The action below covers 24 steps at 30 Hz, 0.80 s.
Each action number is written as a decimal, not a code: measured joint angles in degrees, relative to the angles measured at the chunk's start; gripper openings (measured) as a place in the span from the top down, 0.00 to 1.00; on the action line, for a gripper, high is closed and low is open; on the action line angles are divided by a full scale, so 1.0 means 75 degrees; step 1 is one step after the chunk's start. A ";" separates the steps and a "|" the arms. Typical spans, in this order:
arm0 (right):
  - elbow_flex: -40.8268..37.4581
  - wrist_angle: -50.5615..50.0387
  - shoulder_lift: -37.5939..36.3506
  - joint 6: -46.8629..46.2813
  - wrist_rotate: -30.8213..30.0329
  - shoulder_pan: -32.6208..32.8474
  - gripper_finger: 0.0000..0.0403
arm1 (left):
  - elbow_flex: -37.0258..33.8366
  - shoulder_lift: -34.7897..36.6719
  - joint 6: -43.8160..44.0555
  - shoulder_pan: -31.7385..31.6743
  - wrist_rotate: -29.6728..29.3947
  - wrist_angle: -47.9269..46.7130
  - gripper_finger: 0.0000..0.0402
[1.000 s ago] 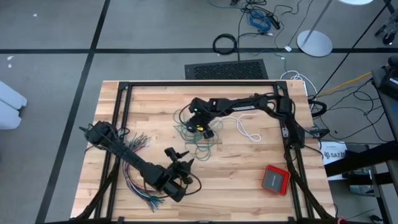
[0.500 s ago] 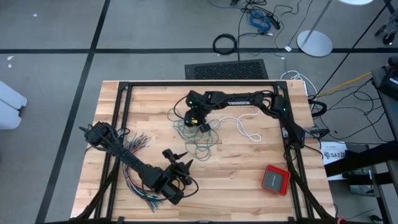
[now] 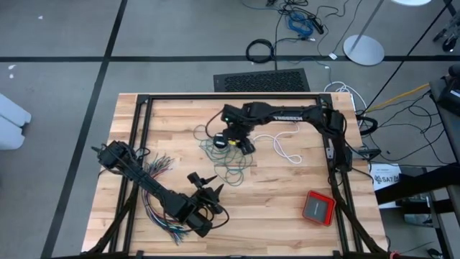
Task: Coil cords
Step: Put the green wire and the spool on the table
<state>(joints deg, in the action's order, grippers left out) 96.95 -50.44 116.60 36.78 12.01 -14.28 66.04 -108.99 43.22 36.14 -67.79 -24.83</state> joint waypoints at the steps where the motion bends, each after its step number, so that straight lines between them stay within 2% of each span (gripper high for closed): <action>1: 0.0000 -0.0390 0.0000 -0.0049 -0.0004 0.0055 0.57 | 0.0000 0.0000 0.0001 0.0004 0.0003 -0.0001 0.48; 4: -0.0218 -0.1317 -0.0012 -0.0197 0.0017 0.0317 0.58 | 0.0000 0.0000 -0.0002 0.0006 0.0003 -0.0015 0.48; 11: -0.1601 -0.1412 -0.0089 -0.0295 0.0042 0.1089 0.60 | 0.0000 0.0000 -0.0006 0.0001 -0.0004 -0.0214 0.48; 16: -0.2362 -0.0320 -0.0090 -0.0470 0.0034 0.1276 0.61 | 0.0000 0.0000 -0.0032 -0.0017 -0.0121 -0.0231 0.48; 24: -0.2521 0.1300 -0.0108 -0.0190 0.0045 0.1211 0.61 | 0.0000 0.0006 -0.0070 -0.0069 -0.0195 -0.0246 0.48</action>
<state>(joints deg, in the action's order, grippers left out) 78.04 -40.69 115.78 35.35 12.35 -5.20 66.04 -108.95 42.70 35.62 -69.25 -26.68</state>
